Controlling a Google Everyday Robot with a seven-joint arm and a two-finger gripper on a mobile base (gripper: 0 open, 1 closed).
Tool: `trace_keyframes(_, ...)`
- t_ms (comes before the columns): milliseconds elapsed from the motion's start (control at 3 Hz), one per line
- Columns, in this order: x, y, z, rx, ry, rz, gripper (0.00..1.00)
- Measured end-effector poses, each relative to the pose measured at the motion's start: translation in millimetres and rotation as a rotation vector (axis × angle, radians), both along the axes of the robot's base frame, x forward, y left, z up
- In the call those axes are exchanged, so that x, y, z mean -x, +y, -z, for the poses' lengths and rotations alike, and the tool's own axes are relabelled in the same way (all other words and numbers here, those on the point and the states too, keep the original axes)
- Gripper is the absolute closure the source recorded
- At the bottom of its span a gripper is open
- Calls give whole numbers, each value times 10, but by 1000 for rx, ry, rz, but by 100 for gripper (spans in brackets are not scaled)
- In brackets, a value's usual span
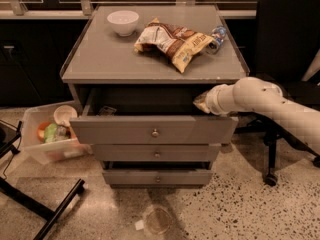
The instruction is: Open top drawer
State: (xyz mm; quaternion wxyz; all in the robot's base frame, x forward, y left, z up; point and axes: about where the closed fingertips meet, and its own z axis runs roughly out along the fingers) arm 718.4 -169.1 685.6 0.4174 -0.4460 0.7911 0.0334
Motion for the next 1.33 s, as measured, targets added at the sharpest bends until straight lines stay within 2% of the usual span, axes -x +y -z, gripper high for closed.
trace_keyframes(333,63,-127,26,46,55,-66,100)
trace_keyframes(667,149,-145,73,71,94,-123,100)
trace_keyframes(1000,216,-95,163,83,135,-182,81)
trace_keyframes(1333,303,-67,245,84,166,-219,58)
